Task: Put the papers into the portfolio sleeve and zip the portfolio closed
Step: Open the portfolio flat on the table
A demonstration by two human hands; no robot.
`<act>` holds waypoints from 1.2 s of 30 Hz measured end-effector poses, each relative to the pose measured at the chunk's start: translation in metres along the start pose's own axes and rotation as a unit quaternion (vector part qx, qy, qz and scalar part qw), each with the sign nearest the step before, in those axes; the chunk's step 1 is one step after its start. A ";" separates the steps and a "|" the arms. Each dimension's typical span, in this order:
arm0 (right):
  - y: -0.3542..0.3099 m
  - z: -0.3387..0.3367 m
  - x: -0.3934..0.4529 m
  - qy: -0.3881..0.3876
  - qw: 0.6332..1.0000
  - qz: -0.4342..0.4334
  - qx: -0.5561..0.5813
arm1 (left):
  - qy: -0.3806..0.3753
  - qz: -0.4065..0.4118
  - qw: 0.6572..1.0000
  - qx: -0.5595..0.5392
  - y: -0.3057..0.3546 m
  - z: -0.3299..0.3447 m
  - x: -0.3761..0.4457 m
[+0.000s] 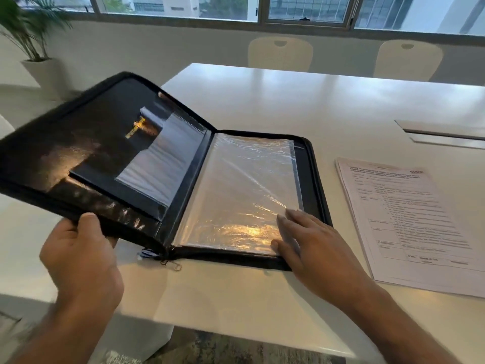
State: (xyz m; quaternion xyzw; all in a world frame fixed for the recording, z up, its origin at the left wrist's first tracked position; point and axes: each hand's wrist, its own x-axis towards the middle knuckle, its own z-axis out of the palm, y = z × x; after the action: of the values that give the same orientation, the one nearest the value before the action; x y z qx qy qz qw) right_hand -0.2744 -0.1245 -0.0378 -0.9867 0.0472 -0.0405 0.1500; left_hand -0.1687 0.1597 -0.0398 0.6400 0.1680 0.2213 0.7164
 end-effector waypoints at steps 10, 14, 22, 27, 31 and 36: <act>-0.001 -0.002 0.000 -0.001 1.000 -0.012 0.003 | 0.003 -0.086 0.993 0.080 -0.018 -0.018 0.018; 0.000 -0.001 -0.001 0.010 1.000 -0.014 0.011 | 0.011 0.132 0.942 0.308 -0.015 -0.021 0.005; 0.005 0.002 -0.001 0.023 0.999 -0.033 0.023 | -0.239 0.339 0.834 0.364 0.004 0.015 -0.028; 0.017 -0.006 -0.005 0.065 0.993 -0.012 0.099 | -0.357 0.310 0.814 0.336 0.023 0.058 -0.053; 0.043 -0.023 -0.009 0.117 0.983 0.038 0.136 | -0.449 0.277 0.787 0.319 0.034 0.091 -0.070; 0.095 -0.049 -0.010 0.178 0.955 0.177 0.161 | -0.532 0.182 0.762 0.322 0.039 0.137 -0.097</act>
State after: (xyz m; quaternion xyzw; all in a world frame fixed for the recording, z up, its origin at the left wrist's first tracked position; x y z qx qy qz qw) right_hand -0.2970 -0.2279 -0.0202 -0.9023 0.2398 -0.1949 0.3005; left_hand -0.1832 -0.0041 0.0114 0.8668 -0.2980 -0.0952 0.3884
